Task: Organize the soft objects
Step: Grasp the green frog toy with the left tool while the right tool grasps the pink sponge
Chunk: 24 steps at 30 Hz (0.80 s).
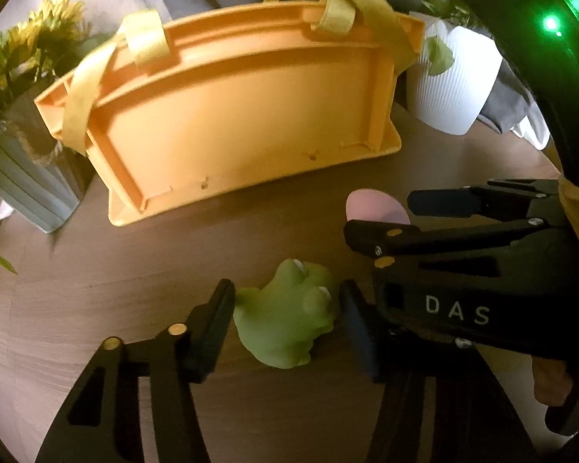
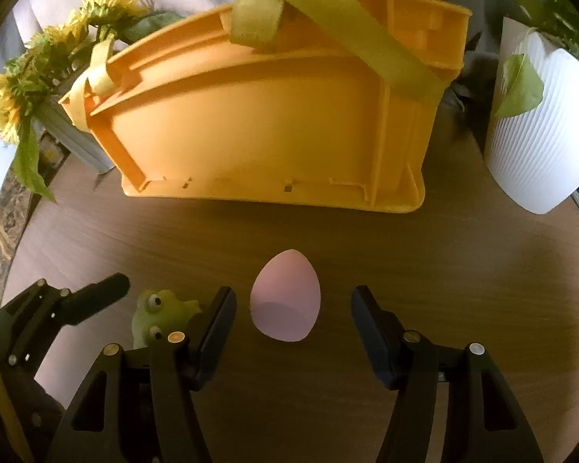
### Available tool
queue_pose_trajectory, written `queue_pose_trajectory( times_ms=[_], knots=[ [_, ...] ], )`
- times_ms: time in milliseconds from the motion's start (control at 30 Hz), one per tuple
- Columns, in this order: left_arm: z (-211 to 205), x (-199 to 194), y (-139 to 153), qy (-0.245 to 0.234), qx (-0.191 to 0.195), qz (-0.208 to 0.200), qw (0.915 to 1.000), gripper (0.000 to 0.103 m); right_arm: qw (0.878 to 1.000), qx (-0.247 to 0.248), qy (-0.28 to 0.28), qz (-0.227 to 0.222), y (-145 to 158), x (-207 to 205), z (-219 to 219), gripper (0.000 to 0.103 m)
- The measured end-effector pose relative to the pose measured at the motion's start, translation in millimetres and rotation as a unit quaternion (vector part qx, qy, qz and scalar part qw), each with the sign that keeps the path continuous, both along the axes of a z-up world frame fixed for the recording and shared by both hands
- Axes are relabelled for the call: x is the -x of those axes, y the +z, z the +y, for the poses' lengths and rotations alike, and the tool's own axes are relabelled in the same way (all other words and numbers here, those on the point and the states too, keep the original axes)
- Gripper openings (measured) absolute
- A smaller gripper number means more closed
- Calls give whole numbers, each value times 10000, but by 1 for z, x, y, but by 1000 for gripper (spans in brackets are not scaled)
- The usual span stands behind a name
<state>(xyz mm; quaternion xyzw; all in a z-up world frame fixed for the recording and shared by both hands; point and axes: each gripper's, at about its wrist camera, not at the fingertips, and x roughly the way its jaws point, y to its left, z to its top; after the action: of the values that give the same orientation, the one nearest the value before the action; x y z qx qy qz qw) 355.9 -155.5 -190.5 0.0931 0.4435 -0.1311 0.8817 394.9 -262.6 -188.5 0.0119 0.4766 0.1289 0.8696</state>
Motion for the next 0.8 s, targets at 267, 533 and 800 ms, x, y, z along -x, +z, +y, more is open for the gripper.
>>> queue_pose_trajectory(
  times_ms=[267,533,800],
  knots=[
    [1,4,2,-10,80,-119,9999,42,9999,71,88,94,-8,-1,5,47],
    [5,7,9,122,185,-178,9996,36,10000,49,69,15,-6,5,5,37],
    [18,11,18,336,447,-212,9982,31,9998,-18,-89,-180,8,19,-1,37]
  ],
)
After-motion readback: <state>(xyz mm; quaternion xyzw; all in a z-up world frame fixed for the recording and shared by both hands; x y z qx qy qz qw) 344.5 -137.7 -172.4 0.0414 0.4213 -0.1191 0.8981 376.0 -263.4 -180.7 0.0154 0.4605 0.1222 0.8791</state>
